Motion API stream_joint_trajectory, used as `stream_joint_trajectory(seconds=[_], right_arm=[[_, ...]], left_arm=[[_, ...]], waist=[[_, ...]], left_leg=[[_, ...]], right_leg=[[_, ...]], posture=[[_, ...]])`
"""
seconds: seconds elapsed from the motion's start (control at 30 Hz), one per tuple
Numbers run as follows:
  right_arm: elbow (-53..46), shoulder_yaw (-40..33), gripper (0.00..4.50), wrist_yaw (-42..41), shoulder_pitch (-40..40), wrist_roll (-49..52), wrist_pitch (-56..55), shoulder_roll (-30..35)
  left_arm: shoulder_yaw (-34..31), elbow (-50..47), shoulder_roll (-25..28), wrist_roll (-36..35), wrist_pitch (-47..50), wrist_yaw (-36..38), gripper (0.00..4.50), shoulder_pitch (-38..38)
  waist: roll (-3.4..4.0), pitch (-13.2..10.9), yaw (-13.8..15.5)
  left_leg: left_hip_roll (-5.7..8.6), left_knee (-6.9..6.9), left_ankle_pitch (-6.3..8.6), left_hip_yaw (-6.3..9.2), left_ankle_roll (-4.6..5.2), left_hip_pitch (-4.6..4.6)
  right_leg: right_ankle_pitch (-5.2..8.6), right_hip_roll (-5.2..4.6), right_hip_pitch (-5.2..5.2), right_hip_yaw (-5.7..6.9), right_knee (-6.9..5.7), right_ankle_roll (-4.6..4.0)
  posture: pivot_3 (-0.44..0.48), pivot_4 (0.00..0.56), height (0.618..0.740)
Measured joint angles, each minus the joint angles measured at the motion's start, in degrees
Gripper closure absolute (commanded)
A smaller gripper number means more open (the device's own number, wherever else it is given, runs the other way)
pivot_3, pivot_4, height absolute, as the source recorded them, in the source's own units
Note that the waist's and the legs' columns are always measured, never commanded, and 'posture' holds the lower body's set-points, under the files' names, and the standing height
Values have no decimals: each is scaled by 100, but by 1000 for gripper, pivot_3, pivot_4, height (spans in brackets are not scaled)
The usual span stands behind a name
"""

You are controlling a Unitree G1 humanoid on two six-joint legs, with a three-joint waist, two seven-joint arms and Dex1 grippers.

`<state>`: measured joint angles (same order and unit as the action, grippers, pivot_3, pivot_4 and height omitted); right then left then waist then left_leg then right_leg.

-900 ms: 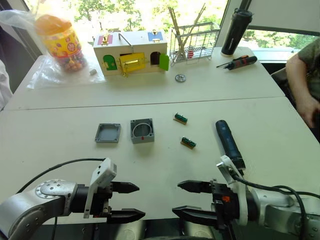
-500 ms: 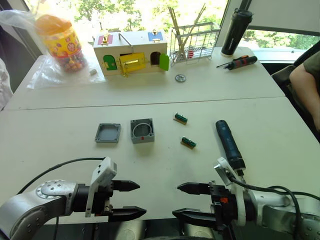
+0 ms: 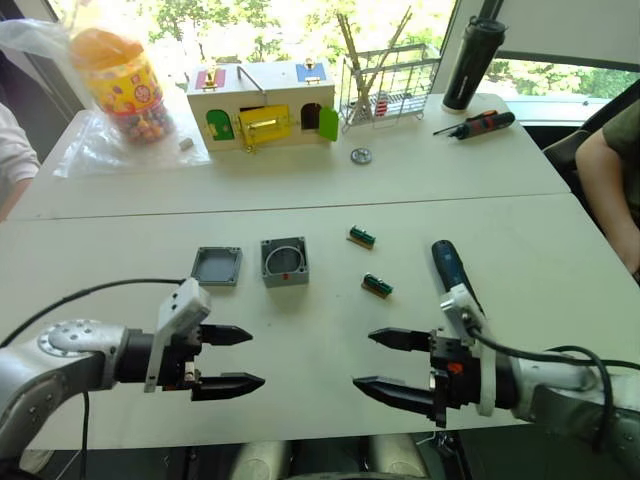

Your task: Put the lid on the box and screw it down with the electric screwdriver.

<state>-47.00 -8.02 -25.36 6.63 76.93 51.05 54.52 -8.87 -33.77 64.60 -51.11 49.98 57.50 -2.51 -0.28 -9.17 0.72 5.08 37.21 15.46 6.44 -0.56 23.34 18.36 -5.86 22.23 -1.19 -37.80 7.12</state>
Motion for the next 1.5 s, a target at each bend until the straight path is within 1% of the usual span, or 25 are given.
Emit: stream_joint_trajectory(seconds=[0.03,0.07,0.1,0.13,0.2,0.27,0.3,0.33,0.37,0.43,0.5,0.6,0.73,0.93,1.03,1.1,1.13,1.17,1.27,1.3,1.5], right_arm=[[0,-85,0,22,-135,152,7,114],[16,-199,0,57,-321,333,8,205],[38,-215,0,106,-591,415,7,291],[44,-240,0,142,-758,447,-5,306],[115,-54,0,309,-1218,338,20,314],[94,232,0,453,-1708,45,61,280],[70,449,0,522,-1909,-222,101,271],[45,655,0,585,-2017,-496,122,241],[-5,913,0,645,-2097,-840,152,194],[-63,1323,0,697,-2137,-1319,203,98],[-90,1571,0,724,-2118,-1671,211,-13],[-100,1746,0,813,-2061,-2070,210,-247],[-92,1789,0,954,-2019,-2412,210,-615],[-44,1842,0,1044,-2022,-2754,240,-984],[-38,1835,0,1070,-2021,-2865,267,-1118],[-38,1828,0,1092,-2021,-2928,314,-1185],[-38,1827,0,1095,-2021,-2946,329,-1204],[-38,1822,0,1100,-2021,-2965,345,-1238],[-38,1800,0,1105,-2018,-3005,368,-1307],[-38,1787,0,1108,-2017,-3015,372,-1315],[-41,1654,0,1145,-2000,-3068,440,-1435]], left_arm=[[61,82,182,164,-80,115,29,239],[196,252,340,373,-239,345,29,653],[407,514,379,569,-431,631,29,1257],[487,656,379,687,-565,785,29,1618],[1138,1206,199,1153,-818,1235,29,2792],[1829,1701,18,1823,-1100,1596,29,3813],[2221,1943,-22,2247,-1309,1846,29,4226],[2483,2114,-106,2591,-1524,2017,29,4459],[2804,2333,-304,2938,-1757,2181,29,4719],[3235,2615,-680,3367,-2062,2377,29,4976],[3506,2836,-918,3649,-2270,2548,29,5080],[3792,3187,-1235,4088,-2452,2655,29,5265],[4136,3591,-1554,4648,-2390,2672,29,5356],[4172,3915,-1989,4949,-2458,2598,29,5350],[4168,3978,-2156,5007,-2472,2563,877,5345],[4168,3997,-2224,5052,-2471,2533,1803,5342],[4168,3996,-2227,5057,-2471,2536,2386,5341],[4167,3996,-2227,5065,-2471,2549,2874,5336],[4164,3997,-2229,5116,-2471,2561,4268,5317],[4153,3996,-2230,5139,-2471,2562,4440,5315],[4094,4032,-2287,5214,-2598,2571,4440,5282]], waist=[[-1,-1,-1],[-1,0,0],[0,0,9],[-2,0,2],[-4,0,12],[-11,-2,-8],[-11,-2,-24],[-11,-2,-53],[-11,-2,-65],[-18,-7,-92],[-23,-9,-141],[-23,-9,-160],[-24,-9,-157],[-24,-9,-139],[-24,-9,-148],[-24,-9,-153],[-24,-9,-155],[-24,-9,-156],[-24,-9,-152],[-24,-9,-148],[-22,-6,-136]], left_leg=[[-1,-1,0,1,-1,1],[-1,1,-1,1,-1,-2],[1,2,-1,1,-2,-2],[0,1,-1,2,-1,0],[5,4,-2,2,-2,2],[5,10,-14,0,-22,8],[5,9,-17,-4,-28,8],[5,6,-17,-10,-28,9],[5,5,-17,-12,-28,10],[4,8,-17,-10,-28,20],[4,14,-18,-8,-27,20],[2,22,-11,-6,-16,19],[3,24,-8,-2,-11,18],[4,29,-17,2,-26,18],[4,29,-17,3,-26,18],[4,29,-18,4,-27,18],[4,29,-18,3,-27,18],[4,29,-18,4,-27,18],[4,29,-18,4,-27,18],[4,30,-18,4,-27,18],[5,34,-18,7,-27,17]], right_leg=[[0,1,1,3,0,0],[-1,1,-5,5,-2,-1],[-1,2,-7,8,-3,-1],[-1,2,-4,10,-1,-1],[-1,4,-5,15,-3,1],[-2,13,5,18,-7,2],[-2,14,4,14,-8,3],[-1,15,12,10,-8,4],[-1,15,13,9,-11,4],[0,16,23,9,-14,6],[0,17,23,9,-18,6],[0,20,23,8,-29,6],[1,24,23,9,-35,8],[1,23,20,9,-35,8],[1,24,21,9,-38,8],[1,24,23,9,-39,9],[1,24,23,9,-39,8],[1,24,23,9,-39,9],[1,24,23,9,-39,8],[1,24,22,9,-39,9],[1,24,19,10,-40,9]], posture=[[0,150,740],[0,150,740],[0,150,740],[0,150,740],[0,150,740],[0,150,740],[0,150,740],[0,150,740],[0,150,740],[0,150,740],[0,150,740],[0,150,740],[0,150,740],[0,150,740],[0,150,740],[0,150,740],[0,150,740],[0,150,740],[0,150,740],[0,150,740],[0,150,740]])
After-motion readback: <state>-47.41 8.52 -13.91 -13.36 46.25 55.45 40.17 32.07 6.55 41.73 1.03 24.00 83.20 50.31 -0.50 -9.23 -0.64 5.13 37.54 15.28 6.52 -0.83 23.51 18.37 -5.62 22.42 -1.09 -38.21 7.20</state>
